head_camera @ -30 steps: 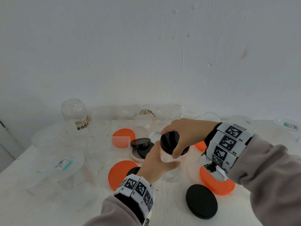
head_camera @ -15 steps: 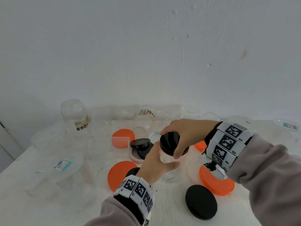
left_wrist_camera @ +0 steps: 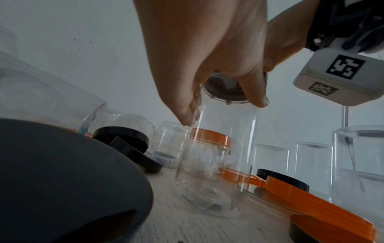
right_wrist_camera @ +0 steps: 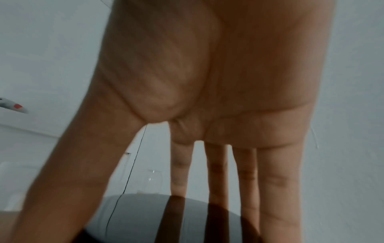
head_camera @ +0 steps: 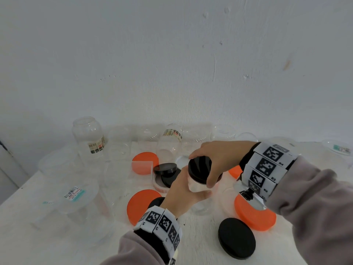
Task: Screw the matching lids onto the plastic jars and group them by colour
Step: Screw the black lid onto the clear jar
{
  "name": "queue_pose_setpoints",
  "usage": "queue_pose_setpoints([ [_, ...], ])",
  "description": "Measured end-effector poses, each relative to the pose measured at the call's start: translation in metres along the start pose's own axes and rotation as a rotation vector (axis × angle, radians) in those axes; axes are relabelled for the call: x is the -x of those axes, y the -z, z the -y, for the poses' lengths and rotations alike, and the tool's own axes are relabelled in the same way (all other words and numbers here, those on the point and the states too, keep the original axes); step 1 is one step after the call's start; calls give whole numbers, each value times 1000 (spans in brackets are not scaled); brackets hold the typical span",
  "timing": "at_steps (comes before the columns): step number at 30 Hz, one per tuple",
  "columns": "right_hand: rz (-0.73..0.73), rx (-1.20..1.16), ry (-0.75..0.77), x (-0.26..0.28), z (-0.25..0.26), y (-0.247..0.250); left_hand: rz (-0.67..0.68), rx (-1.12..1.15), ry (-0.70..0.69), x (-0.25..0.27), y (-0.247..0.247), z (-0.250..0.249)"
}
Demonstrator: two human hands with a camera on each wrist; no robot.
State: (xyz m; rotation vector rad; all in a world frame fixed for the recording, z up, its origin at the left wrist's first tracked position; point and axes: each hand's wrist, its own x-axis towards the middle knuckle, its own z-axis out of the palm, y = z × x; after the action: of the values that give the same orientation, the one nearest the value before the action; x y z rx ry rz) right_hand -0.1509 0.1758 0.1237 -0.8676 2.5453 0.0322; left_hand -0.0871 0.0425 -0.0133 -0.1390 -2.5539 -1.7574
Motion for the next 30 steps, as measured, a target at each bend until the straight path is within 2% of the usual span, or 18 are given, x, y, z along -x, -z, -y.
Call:
queue_pose_setpoints([
  [3, -56, -14, 25, -1, -1, 1, 2, 3, -5, 0, -1, 0],
  [9, -242, 11, -75, -5, 0, -17, 14, 1, -3, -1, 0, 2],
  [11, -230, 5, -75, -5, -1, -17, 18, 9, -5, -1, 0, 2],
  [15, -53, -46, -4, -2, -1, -11, 11, 12, -13, 0, -1, 2],
  [17, -56, -19, 35, -2, 1, -10, 6, 4, -14, -1, -1, 1],
  [20, -121, -6, 46, -2, 0, -12, 9, 12, -8, -1, -1, 2],
  [25, -319, 145, -23, -6, 2, -27, 9, 21, -12, -1, 0, 2],
  [27, -267, 101, -35, -7, 1, -25, 14, 21, -14, -1, 0, 2],
  [30, -62, -3, 8, -4, -2, -15, 18, 27, -13, -2, -1, 3],
])
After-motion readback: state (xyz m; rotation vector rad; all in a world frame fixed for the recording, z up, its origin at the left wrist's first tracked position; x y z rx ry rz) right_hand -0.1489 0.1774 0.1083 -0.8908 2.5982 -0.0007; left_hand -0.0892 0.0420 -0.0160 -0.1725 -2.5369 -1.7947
